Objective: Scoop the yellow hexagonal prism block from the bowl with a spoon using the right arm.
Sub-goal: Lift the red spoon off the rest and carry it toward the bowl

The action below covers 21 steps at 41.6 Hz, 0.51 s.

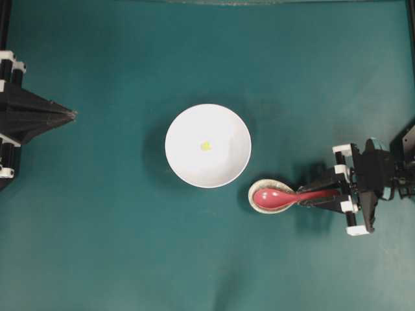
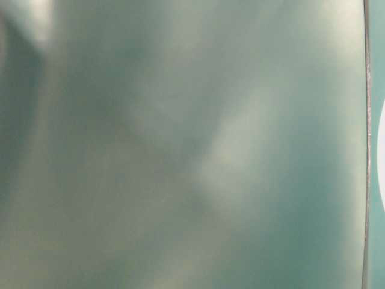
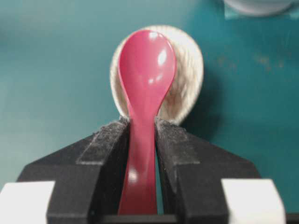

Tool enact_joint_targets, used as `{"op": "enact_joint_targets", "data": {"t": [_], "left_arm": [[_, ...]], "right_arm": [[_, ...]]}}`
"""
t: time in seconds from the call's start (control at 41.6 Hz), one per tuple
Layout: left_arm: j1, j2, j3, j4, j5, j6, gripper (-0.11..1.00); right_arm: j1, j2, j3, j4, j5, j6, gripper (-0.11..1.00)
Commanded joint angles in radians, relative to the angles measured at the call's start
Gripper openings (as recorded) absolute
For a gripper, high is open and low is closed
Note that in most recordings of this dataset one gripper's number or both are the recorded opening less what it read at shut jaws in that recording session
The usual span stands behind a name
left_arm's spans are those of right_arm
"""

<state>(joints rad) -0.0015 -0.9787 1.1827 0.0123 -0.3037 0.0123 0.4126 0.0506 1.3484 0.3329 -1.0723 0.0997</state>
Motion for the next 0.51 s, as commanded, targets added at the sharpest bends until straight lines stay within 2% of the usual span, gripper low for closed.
{"op": "enact_joint_targets", "data": {"t": [0.0, 0.168, 0.337, 0.481], "left_arm": [[0.0, 0.009, -0.021, 0.003, -0.005, -0.002, 0.0], [0.0, 0.009, -0.021, 0.003, -0.003, -0.002, 0.0], [-0.002, 0.011, -0.021, 0.002, -0.002, -0.002, 0.0], [0.0, 0.011, -0.021, 0.003, 0.005, -0.002, 0.0]], "right_arm": [[0.002, -0.083, -0.006, 0.002, 0.041, -0.008, 0.22], [-0.037, -0.241, -0.037, 0.002, 0.23, -0.038, 0.22], [-0.13, -0.407, -0.127, 0.0, 0.528, -0.133, 0.22], [-0.229, -0.476, -0.236, 0.0, 0.785, -0.201, 0.22]]}}
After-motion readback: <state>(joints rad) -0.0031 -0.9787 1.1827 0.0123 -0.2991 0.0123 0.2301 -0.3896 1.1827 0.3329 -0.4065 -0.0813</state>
